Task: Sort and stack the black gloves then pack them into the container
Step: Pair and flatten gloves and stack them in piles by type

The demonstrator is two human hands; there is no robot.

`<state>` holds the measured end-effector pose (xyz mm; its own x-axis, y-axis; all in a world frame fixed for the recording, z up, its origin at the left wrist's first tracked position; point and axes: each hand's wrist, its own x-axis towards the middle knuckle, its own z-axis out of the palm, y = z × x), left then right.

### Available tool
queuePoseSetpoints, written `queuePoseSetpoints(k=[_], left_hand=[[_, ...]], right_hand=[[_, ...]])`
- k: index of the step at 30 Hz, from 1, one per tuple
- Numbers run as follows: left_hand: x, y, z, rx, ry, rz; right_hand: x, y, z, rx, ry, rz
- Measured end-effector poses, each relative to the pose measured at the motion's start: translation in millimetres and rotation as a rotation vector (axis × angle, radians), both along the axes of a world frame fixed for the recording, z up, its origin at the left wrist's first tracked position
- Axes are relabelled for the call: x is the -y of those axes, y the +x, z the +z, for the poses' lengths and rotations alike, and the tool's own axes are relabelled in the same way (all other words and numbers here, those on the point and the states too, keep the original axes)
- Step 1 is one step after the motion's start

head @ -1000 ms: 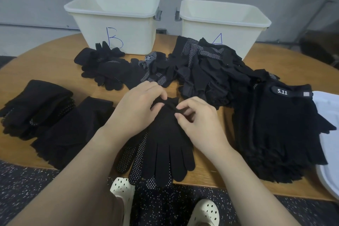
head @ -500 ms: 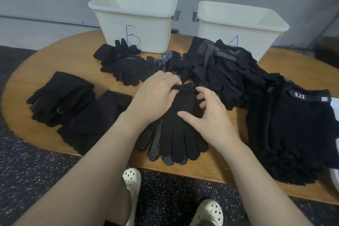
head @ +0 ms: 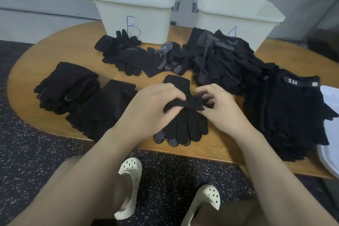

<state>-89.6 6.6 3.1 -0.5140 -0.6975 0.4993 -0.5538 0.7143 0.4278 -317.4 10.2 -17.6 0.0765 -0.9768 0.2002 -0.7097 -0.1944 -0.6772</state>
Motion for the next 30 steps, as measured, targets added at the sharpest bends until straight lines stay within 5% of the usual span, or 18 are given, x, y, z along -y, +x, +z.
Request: queuePoseSetpoints(k=[16,24,30], left_hand=[[-17.3,-6.9,-11.9,0.208,0.037,-0.105],[-17.3,-5.4,-6.9,0.057,0.089,-0.040],[-18.5,-8.2,-17.3,0.485,0.276,0.054]], right_hand=[[-14.5,-10.8,1.8,-0.119,-0.045,-0.013],[-17.2,-2.3,2.5,-0.033,-0.165,-0.107],[-27.8,24.8,5.2,-0.119,-0.154,0.068]])
